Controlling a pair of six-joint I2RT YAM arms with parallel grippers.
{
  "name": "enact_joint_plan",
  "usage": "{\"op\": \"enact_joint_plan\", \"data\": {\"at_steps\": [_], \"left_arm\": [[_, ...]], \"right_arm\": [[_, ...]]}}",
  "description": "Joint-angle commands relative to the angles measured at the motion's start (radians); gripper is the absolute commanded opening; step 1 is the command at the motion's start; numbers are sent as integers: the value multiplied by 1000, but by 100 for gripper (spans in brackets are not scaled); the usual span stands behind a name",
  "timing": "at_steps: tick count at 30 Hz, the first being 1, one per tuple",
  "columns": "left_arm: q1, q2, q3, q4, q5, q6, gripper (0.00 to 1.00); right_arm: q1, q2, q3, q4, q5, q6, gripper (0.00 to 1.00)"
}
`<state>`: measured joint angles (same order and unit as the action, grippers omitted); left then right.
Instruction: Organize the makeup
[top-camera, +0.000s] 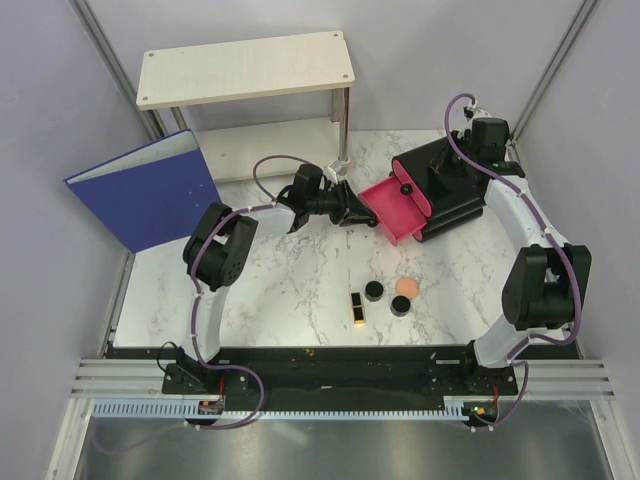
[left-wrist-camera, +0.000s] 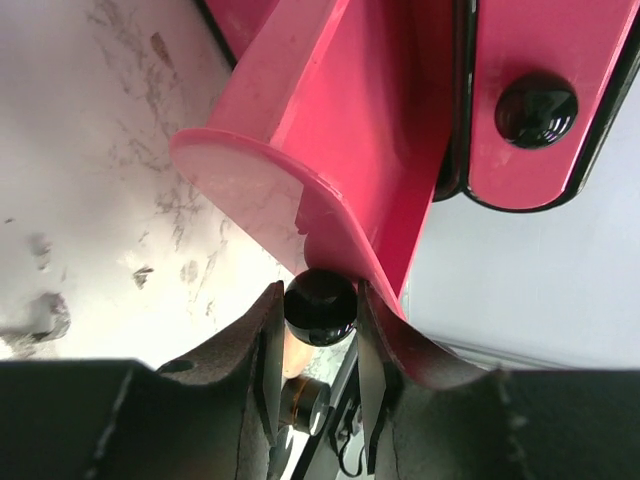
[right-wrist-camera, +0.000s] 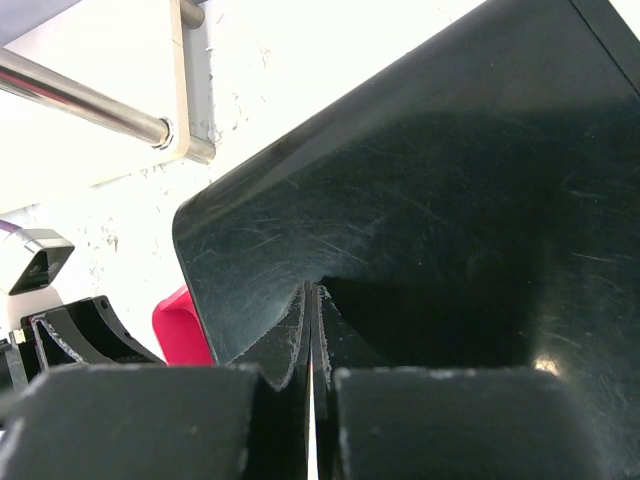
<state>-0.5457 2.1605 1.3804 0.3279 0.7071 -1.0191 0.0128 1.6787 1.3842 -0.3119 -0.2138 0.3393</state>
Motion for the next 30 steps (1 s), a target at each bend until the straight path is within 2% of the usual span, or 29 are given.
{"op": "enact_joint_plan", "data": {"at_steps": [1,7,11,13,17,20,30], "left_arm": [[-2,-37,-46,-59,75,82,2],[10,-30,-38,-84,86,106,9],[12,-14,-14,-89,112,112,23],[13,-11,-4,-99,115,119,26],[20,-13,16,-128,117,143,45],[29,-11,19,-139,130,158,55],[47,-71,-4,-223,149,284,58]], "right_arm": [[-5,110,-119,-397,62,-51,0],[-7,118,-113,-397,59,-49,0],[-5,116,-111,-391,60,-45,0],[-7,115,-108,-392,59,-43,0],[-5,116,-111,-392,60,-43,0],[-5,119,-111,-389,59,-42,0],[-5,128,-108,-386,53,-40,0]]}}
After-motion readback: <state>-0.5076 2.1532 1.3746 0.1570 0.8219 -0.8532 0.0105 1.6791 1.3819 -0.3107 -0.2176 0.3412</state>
